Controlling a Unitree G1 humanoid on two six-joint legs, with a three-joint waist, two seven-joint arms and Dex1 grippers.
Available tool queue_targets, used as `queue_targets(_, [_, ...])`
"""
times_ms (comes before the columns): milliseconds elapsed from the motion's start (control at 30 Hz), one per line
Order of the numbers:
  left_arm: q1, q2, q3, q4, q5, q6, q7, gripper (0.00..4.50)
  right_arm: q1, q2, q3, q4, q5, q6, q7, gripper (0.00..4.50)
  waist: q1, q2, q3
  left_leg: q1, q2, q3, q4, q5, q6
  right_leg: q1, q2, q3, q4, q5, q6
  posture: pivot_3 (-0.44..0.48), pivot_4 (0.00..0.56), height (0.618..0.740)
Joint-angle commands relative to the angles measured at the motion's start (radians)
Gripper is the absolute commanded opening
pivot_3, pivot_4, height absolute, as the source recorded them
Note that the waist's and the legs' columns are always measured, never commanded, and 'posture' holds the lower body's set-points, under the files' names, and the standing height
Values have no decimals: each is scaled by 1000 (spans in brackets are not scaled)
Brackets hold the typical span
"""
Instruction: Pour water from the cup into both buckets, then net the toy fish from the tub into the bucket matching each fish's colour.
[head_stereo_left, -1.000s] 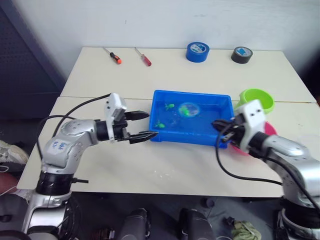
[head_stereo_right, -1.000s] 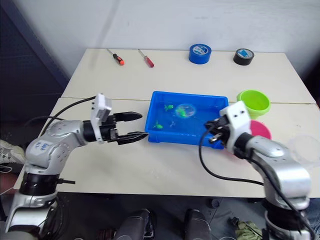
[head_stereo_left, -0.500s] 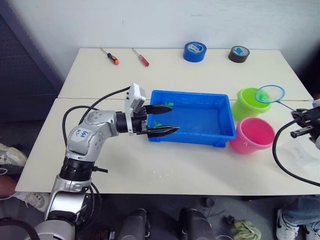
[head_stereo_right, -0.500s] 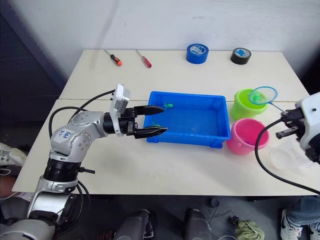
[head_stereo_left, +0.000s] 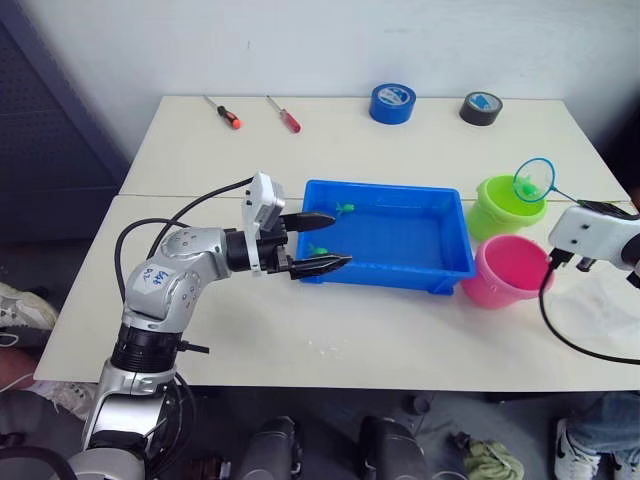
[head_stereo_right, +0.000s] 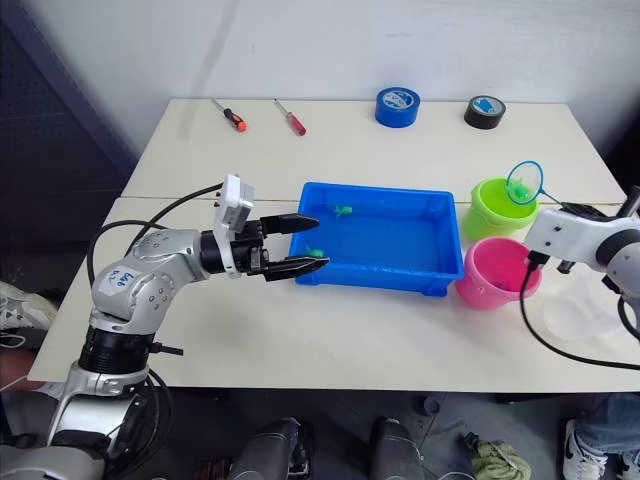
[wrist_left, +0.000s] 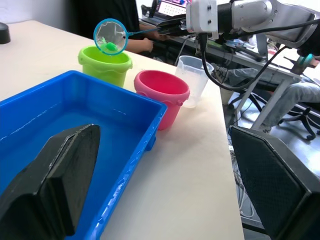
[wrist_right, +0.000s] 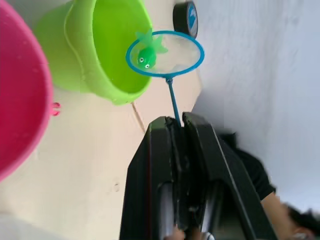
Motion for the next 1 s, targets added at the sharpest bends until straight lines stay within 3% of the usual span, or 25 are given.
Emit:
queue_targets(33, [0,9,25,-47,-20,-2,13,4476,-59,-46,19,35,-98,-109,-45,0,-1,0,0,0,0,0,0,0,0,0,0,0,0,0,0,0,150,740])
queue_targets(300, [-10,15,25,-28,-15,-13,9,4476,-76,-74,33,85,-148,-254,-6,0,1,0,0,0,1,-1,0,1,-1,2,1,-1,-1,0,0,0,150,740])
queue_targets(567, [-26,15,19,2,-4,-39,0,4476,-113,-75,18,144,-164,-268,-11,0,-1,0,0,1,1,-1,1,1,-1,3,1,-1,-1,0,0,0,150,740])
queue_targets(700, [-30,14,15,10,-2,-49,-2,4476,-41,-51,36,96,-152,-302,15,0,1,0,0,1,1,-3,1,1,-1,3,1,-3,-1,0,0,0,150,740])
queue_targets(867, [-23,20,17,11,-2,-54,-4,4476,-67,-23,-38,145,-67,-230,32,0,0,0,0,0,0,-3,3,1,-1,4,1,-3,-1,0,0,0,150,740])
queue_targets(1000, [6,42,23,12,1,-50,-7,4476,-75,60,-129,103,100,-126,92,0,-1,0,0,1,1,-4,3,1,-1,5,1,-3,0,0,0,0,150,740])
